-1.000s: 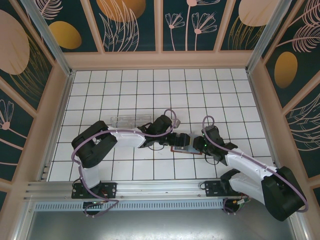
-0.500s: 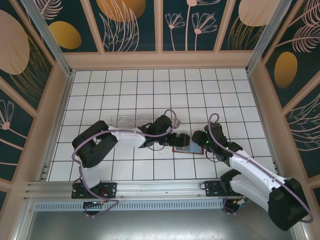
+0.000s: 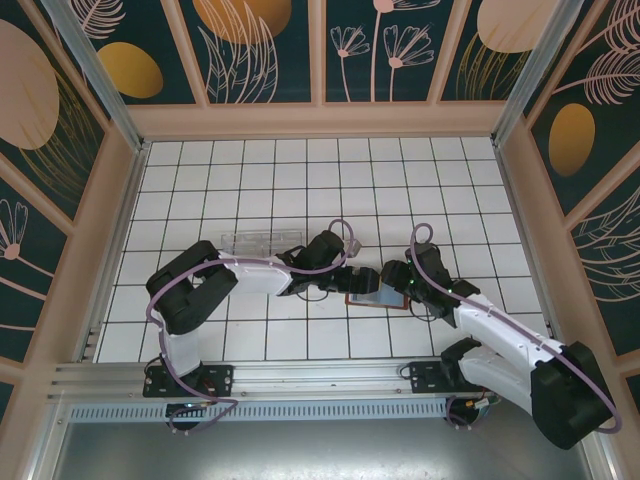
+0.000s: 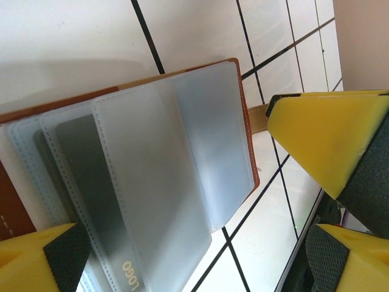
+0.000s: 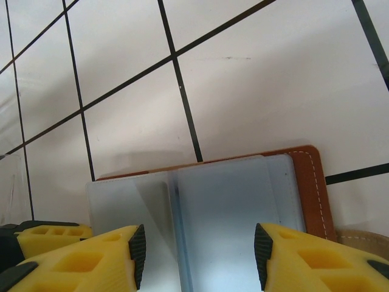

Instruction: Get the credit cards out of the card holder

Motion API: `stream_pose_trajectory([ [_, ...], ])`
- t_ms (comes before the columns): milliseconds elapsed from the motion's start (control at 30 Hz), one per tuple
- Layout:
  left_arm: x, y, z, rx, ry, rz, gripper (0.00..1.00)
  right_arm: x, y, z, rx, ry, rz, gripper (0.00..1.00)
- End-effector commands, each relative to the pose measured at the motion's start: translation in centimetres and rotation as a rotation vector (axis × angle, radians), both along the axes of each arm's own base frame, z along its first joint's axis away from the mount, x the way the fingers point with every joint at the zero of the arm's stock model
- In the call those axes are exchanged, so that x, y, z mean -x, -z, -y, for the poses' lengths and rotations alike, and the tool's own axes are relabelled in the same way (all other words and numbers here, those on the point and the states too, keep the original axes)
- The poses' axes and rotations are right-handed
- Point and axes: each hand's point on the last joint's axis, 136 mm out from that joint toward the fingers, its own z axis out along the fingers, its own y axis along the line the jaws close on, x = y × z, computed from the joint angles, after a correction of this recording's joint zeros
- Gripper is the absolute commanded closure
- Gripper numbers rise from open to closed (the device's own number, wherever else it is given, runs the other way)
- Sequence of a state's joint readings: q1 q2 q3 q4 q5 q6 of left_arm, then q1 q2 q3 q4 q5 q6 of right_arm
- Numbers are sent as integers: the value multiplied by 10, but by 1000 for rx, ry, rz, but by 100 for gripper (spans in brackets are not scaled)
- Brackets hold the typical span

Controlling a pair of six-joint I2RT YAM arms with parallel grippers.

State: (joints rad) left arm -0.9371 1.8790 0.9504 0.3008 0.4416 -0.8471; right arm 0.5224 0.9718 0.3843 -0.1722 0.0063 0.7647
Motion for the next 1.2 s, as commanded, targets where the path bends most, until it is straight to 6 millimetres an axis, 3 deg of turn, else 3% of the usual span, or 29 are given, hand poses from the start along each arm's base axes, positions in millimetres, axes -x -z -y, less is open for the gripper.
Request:
stream_pose_trajectory([
  [0,6,0,11,38,37,-14,6,-7,-7,-6,-26,-8,23,47],
  [200,4,1,10,31,28,-16,6,2,20,11,51,54,-82,49],
  [400,4,-1,11,36,31,-17,6,15,43,9,-4,58,-143,51],
  [933,13,9,15,37,56,-48,5,17,45,5,-68,53,-154,48],
  [967,9,1,21,57,59,-33,5,17,45,6,-75,55,-154,47],
  [1100,8,0,22,63,63,-31,4,15,38,0,-181,42,-130,41],
  [1167,9,0,23,68,66,-34,4,14,33,-2,-230,34,-108,34],
])
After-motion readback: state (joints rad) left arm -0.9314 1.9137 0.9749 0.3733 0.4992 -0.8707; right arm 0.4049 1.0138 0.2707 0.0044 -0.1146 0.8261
